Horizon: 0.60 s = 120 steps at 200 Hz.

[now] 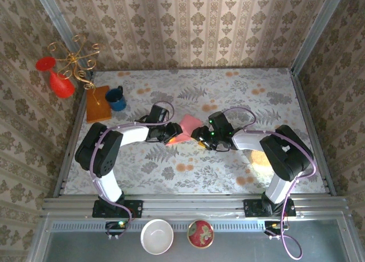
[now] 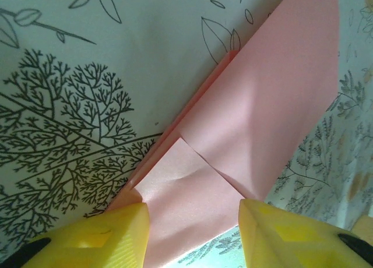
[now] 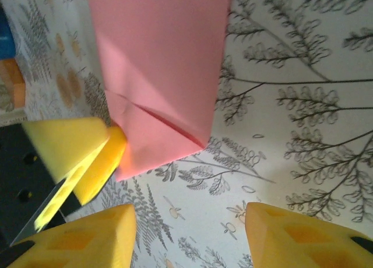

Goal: Fold a paper plane with a square sheet of paper (pick it up from the middle)
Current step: Move the paper to the center of the table.

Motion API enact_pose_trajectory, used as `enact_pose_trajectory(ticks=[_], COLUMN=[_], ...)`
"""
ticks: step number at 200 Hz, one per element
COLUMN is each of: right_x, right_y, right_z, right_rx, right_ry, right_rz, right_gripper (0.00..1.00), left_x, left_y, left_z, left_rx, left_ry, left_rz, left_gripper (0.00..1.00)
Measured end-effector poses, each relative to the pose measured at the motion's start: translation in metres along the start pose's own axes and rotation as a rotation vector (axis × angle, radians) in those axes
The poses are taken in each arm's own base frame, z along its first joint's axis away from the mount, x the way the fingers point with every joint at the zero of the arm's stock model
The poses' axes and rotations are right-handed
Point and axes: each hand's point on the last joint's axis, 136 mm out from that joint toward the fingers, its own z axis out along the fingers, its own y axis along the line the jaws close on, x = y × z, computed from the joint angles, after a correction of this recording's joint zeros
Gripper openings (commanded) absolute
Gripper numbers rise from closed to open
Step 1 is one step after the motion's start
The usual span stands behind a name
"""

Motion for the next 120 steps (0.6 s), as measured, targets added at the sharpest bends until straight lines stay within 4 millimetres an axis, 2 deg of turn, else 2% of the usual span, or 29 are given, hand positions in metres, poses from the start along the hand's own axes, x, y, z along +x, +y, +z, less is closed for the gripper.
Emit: enact_pose_trajectory(ticks=[32,76,120], right_x=[0.000,-0.005,-0.005], right_y=[-0.005,0.001,0.001], right_z=[0.007,0.011,0.011], right_rx=[0.014,0.007,0.006], right_ry=[0.008,0.005,0.004], right_rz=[0.032,0.029,0.029], right_gripper=[0.43,0.43,0.44], left_x=[0.004,0.004,-0.007], left_y=[-0.004,-0.016,-0.032], left_z=[-0.003,-0.019,-0.020], left_rx=[0.013,0.034,0.049], left_ry=[0.015,0.013,0.002], left_rz=[-0.016,-0.003,0.042], left_gripper=[0.46,0.46,0.46])
